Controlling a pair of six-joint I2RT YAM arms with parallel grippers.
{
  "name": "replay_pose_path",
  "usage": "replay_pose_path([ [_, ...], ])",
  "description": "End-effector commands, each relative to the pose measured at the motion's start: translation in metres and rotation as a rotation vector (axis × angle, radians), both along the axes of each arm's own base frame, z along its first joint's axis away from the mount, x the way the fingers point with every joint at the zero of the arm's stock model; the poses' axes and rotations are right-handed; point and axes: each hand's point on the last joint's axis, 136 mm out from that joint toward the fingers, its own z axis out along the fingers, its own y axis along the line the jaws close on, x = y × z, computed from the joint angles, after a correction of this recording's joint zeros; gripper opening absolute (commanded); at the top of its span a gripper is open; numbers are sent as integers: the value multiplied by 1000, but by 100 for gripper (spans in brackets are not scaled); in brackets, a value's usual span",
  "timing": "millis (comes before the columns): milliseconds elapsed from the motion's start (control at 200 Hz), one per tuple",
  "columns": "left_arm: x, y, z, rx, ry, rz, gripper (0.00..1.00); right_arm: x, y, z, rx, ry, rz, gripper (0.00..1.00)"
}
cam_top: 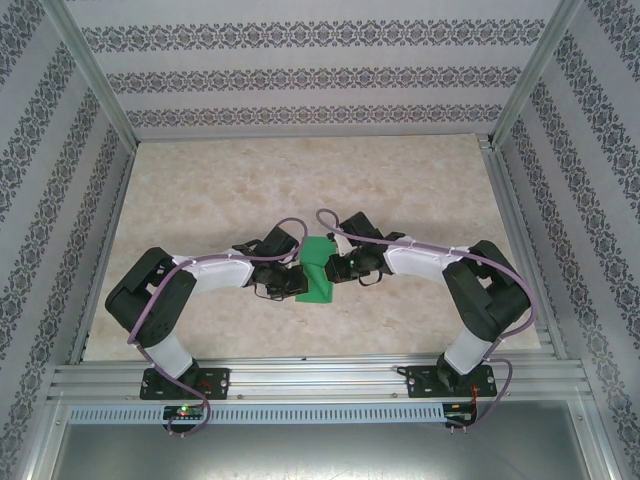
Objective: Fold a paper plane with a square sheet of paper (pick it up from the middle)
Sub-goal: Fold the triangle a second time at the center of the table.
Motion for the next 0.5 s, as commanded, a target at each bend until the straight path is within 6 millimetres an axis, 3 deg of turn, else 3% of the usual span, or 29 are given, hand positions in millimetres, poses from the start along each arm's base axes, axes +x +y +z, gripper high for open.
replay_pose_path([
  [0,-7,6,-7,62,15,-25,16,4,-8,-5,-67,-4,19,10],
  [495,-7,8,-8,78,16,-24,15,13,-5,-8,-115,-7,54,11],
])
